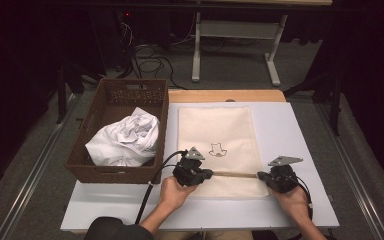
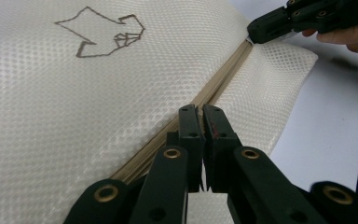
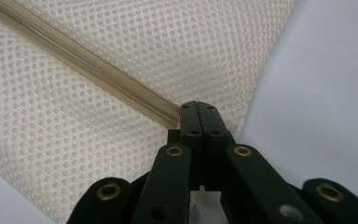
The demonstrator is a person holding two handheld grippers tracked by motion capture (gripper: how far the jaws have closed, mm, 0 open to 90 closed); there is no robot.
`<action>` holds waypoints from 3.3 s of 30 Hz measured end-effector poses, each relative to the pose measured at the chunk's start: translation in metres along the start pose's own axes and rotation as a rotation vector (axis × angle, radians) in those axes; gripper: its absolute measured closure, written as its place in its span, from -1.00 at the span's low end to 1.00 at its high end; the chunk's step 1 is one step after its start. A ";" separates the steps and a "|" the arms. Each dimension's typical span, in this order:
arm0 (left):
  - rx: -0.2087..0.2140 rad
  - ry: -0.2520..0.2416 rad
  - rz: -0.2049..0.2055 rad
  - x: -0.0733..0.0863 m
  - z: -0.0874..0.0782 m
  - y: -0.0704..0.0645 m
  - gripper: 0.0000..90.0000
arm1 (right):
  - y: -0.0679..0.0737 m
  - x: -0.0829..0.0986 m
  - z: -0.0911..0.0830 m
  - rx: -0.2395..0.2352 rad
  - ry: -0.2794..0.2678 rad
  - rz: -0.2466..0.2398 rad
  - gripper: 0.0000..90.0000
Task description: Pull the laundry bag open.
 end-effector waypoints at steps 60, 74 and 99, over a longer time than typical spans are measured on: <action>-0.207 0.036 0.072 0.024 -0.041 0.027 0.93 | 0.000 0.000 0.000 0.006 -0.002 0.004 1.00; -0.260 0.063 0.064 0.038 -0.049 0.037 0.93 | -0.001 0.001 -0.001 0.000 -0.013 0.029 1.00; -0.278 0.066 0.027 0.050 -0.046 0.044 0.71 | 0.002 -0.001 -0.004 -0.021 -0.077 0.041 0.78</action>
Point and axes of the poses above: each handheld gripper's, and its own axes: z roughly forward along the jaws, x roughly out of its underside, y roughly to its left, the point moved 8 cm from there along z, roughly forward along the jaws, and after that the axes turned 3 degrees about -y, right-handed, at the moved point
